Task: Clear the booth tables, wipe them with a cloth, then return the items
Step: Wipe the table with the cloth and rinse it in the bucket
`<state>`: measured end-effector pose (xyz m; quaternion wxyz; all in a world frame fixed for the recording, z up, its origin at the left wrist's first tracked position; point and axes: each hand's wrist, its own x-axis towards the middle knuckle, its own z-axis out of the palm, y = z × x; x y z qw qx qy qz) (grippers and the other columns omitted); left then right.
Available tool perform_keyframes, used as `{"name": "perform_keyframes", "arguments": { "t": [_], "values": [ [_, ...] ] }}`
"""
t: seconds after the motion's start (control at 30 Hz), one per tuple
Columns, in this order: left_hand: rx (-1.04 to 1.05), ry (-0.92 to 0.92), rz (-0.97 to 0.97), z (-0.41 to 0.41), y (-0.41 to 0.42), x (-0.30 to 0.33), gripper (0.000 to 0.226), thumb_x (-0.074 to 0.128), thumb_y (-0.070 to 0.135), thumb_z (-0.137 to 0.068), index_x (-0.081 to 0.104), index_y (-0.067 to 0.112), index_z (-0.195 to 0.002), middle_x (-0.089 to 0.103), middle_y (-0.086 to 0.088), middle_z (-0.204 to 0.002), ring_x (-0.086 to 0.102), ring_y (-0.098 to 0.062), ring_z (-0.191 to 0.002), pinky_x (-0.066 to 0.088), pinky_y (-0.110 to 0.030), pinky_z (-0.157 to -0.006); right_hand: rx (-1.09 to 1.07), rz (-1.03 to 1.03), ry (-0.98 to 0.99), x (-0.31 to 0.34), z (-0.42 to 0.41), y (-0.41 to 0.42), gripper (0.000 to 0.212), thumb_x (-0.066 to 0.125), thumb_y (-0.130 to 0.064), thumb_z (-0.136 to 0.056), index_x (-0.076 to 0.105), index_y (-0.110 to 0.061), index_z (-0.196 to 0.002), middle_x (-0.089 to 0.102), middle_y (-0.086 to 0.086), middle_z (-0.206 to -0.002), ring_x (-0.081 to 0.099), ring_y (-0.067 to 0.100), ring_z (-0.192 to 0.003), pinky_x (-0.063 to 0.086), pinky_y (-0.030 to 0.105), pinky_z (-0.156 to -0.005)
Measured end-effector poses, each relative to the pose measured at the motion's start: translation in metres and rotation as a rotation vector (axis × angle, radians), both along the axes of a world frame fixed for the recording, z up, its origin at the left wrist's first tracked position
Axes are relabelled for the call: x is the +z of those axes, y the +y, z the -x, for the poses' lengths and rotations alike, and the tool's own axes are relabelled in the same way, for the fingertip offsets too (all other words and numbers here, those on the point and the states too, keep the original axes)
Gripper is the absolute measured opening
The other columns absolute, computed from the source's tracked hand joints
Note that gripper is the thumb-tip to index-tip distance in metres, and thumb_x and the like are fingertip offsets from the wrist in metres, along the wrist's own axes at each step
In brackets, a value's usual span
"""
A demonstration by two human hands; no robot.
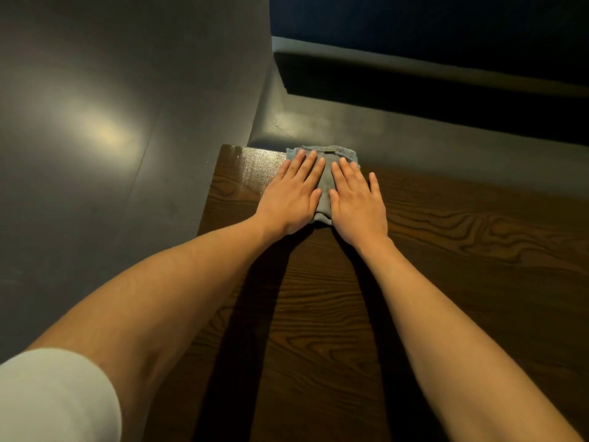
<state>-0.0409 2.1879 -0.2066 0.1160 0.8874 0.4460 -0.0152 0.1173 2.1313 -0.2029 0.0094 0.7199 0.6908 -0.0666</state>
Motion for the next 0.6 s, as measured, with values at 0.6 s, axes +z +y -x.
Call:
{"name": "perform_keyframes", "arguments": {
  "t": [0.6],
  "values": [
    [0.005,0.023,0.000,-0.148,-0.097,0.002,0.069,0.005,0.044,-0.099,0.008,0.014,-0.161,0.004,-0.009,-0.169,-0.002,-0.022,-0.156,0.001,-0.040,-0.126,-0.070,0.020,0.020,0.002,-0.138,-0.096,0.057,0.023,-0.035,-0.108,0.009,-0.019,-0.160,0.008,-0.001,-0.168,0.007,0.017,-0.154,0.007,0.046,-0.124]
  ]
}}
